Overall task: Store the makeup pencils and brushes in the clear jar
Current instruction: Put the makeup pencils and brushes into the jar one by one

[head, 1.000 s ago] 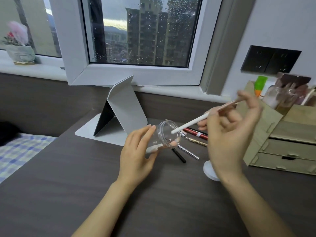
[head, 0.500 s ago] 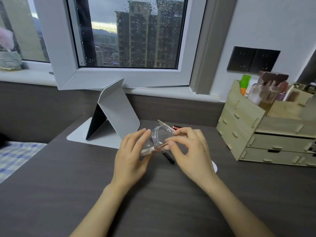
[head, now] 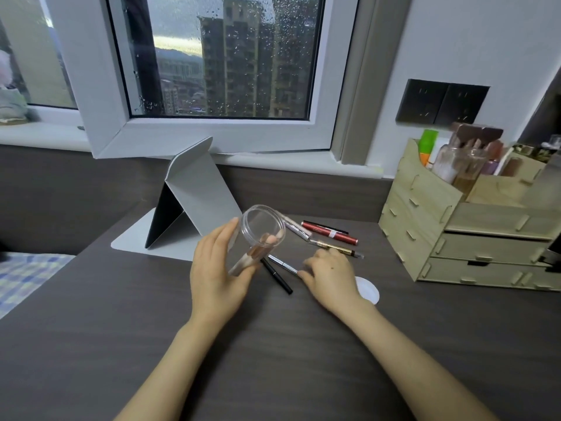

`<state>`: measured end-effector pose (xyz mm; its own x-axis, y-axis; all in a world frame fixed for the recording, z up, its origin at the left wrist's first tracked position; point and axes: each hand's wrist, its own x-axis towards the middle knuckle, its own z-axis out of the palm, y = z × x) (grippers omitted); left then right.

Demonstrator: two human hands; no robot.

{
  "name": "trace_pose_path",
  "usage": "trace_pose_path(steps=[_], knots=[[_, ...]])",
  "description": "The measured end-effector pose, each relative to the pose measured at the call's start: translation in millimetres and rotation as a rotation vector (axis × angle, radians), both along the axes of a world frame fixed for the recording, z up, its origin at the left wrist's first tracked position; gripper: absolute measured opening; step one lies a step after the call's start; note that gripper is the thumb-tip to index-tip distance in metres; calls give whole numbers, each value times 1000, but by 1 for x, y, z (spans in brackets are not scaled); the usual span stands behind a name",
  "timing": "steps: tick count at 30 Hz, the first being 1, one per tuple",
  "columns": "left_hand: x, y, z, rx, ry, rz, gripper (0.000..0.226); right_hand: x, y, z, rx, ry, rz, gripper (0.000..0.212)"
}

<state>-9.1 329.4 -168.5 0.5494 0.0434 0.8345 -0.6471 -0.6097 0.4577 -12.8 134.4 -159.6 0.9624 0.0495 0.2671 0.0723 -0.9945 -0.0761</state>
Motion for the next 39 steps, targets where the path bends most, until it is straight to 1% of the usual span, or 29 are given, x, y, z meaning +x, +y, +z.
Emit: trace_pose_path(steps=[3,6,8,9,10,12,14,16,18,19,21,23,24,26,28,31,33,36,38,39], knots=[[0,1,0,-91,55,11,87,11,16,-4,-82,21,36,35],[1,1,-1,-159,96,16,85,20,25,-6,-131,54,31,25],[1,2,-2,-170,113,13,85,24,27,-7,-122,68,16,22],[2,2,-3,-167,115,7,85,26,26,-7,-86,73,-1,22],[3,3,-4,-157,116,3,85,26,25,-6,-17,75,-28,22],[5,3,-7,-129,118,-2,85,27,18,-3,228,50,-84,18],[6,2,-9,-113,128,-8,85,24,8,6,570,11,-124,9],[7,1,-10,-116,142,-19,86,18,-1,21,880,-55,-110,3],[7,0,-11,-113,146,-40,88,8,-9,40,1092,-126,-61,13],[7,-1,-12,-107,140,-53,89,3,-12,50,1179,-157,-25,17],[8,-1,-13,-97,132,-73,90,-11,-14,71,1323,-213,48,32],[9,-1,-14,-95,136,-77,90,-23,-13,91,1413,-279,115,43],[9,-1,-14,-95,140,-74,90,-28,-11,100,1441,-315,149,45],[9,0,-14,-92,143,-71,90,-37,-3,110,1494,-376,226,42],[8,0,-13,-75,132,-79,91,-43,11,111,1493,-410,280,35],[7,0,-11,-30,107,-97,90,-40,32,99,1352,-415,271,30],[6,1,-11,4,99,-112,88,-35,40,89,1182,-401,272,25],[5,2,-12,71,83,-146,81,-34,45,80,865,-253,287,2],[5,2,-13,119,75,-179,81,-36,42,77,576,-247,291,9],[5,2,-13,129,75,-187,81,-36,42,76,500,-248,284,11]])
